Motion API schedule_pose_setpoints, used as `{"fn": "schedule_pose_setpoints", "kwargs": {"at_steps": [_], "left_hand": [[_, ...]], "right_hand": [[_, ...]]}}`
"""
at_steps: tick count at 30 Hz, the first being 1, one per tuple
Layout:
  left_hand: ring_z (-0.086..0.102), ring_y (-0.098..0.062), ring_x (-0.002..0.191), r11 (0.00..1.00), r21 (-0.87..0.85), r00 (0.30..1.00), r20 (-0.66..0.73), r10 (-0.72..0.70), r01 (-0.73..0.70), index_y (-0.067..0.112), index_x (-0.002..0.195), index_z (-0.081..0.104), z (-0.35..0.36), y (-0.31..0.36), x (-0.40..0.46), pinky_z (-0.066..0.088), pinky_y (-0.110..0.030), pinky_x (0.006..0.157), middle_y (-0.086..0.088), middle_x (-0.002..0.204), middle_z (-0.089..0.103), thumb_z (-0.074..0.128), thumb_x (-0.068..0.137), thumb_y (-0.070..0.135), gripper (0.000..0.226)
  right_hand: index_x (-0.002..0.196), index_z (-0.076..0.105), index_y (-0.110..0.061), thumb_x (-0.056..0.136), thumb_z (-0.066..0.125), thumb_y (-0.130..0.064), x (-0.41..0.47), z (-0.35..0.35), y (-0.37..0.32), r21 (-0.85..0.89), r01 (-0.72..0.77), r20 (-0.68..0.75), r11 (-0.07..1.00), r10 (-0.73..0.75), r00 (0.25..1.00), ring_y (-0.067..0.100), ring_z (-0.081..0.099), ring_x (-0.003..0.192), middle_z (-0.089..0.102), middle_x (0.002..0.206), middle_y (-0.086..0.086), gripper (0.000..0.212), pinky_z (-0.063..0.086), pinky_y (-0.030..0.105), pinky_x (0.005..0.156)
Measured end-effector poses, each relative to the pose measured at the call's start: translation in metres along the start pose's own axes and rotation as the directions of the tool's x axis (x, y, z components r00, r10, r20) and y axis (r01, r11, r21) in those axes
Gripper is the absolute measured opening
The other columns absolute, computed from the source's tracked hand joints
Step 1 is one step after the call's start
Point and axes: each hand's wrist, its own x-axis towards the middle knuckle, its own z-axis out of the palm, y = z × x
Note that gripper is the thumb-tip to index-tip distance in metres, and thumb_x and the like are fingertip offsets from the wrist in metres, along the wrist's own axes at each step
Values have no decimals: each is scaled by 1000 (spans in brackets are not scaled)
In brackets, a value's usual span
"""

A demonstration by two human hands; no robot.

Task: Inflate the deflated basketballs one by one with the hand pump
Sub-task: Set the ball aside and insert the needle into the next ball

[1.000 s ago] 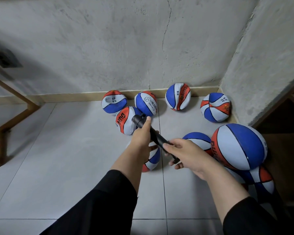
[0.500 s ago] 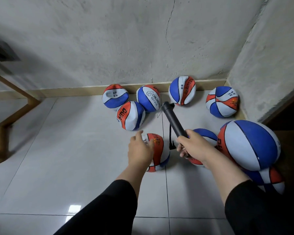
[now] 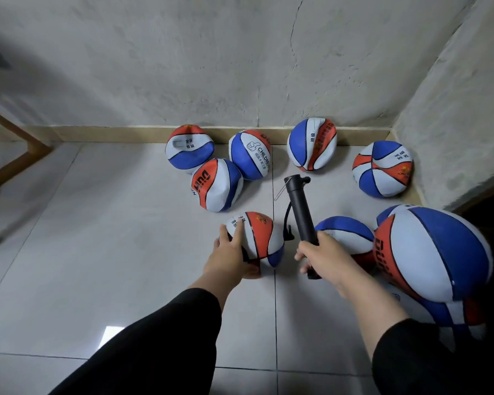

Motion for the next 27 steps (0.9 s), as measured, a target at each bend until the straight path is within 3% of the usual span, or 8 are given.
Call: {"fn": "schedule_pose_setpoints", "kwargs": {"at_steps": [5,7,12,15,18,21,25,27], "left_hand": [[45,-40,136,979,-201,997,75,-25,40,43,164,-6,-12,-31,13,48,-41,105,-1,167,8,87,81,33,125],[38,-34,145,935,-345,993,113,-42,79,39,165,0,-20,-43,16,42,-44,115,-3,166,14,89,74,51,128],[57,-29,127,885,-428,965,-90,-245,185,12,147,38,-31,-53,18,49,-41,101,-8,147,49,72,80,72,96],[38,-28,150,844,-529,990,-43,-132,90,26,163,19,-28,-59,17,37,-43,119,-6,169,26,77,88,53,98],[16,-21,158,926,-360,993,-72,91,-111,39,161,28,-28,-56,21,23,-43,125,2,173,16,52,98,35,68],[18,-27,153,970,-216,989,-124,87,-112,40,155,41,-35,-50,26,28,-59,120,2,165,31,21,80,43,78],[1,-23,160,992,-119,995,-89,34,-45,38,156,35,-32,-44,26,16,-61,124,0,173,12,45,98,49,60],[-1,-24,160,998,-21,994,-97,58,-60,43,155,31,-28,-40,20,17,-61,123,2,173,7,60,87,73,80]], "right_hand": [[98,62,-9,94,67,-26,20,15,6,-8,-6,-48,1000,5,999,15,59,55,69,88,5,18,49,30,59],[97,64,-9,94,71,-30,30,24,9,29,-10,-92,1000,13,996,15,58,53,69,87,5,22,47,27,52],[98,67,-12,91,75,-32,56,51,12,49,-42,-101,998,47,994,13,64,55,69,80,5,23,46,24,51],[101,68,-14,92,74,-37,68,68,3,57,-37,-79,998,42,996,14,68,58,65,74,-2,26,46,25,55],[100,69,-13,92,75,-38,82,76,-4,107,-45,-58,993,52,997,16,67,57,70,80,-1,27,51,29,60],[98,71,-11,91,77,-33,90,85,-7,176,-96,-3,980,98,995,19,62,55,74,80,2,24,53,35,61],[99,73,-4,87,81,-29,96,90,-10,188,-150,21,971,149,989,19,59,53,73,72,6,28,51,33,60],[96,73,-3,84,84,-34,94,92,-10,175,-234,137,956,211,968,18,59,53,69,68,7,35,53,32,61]]}}
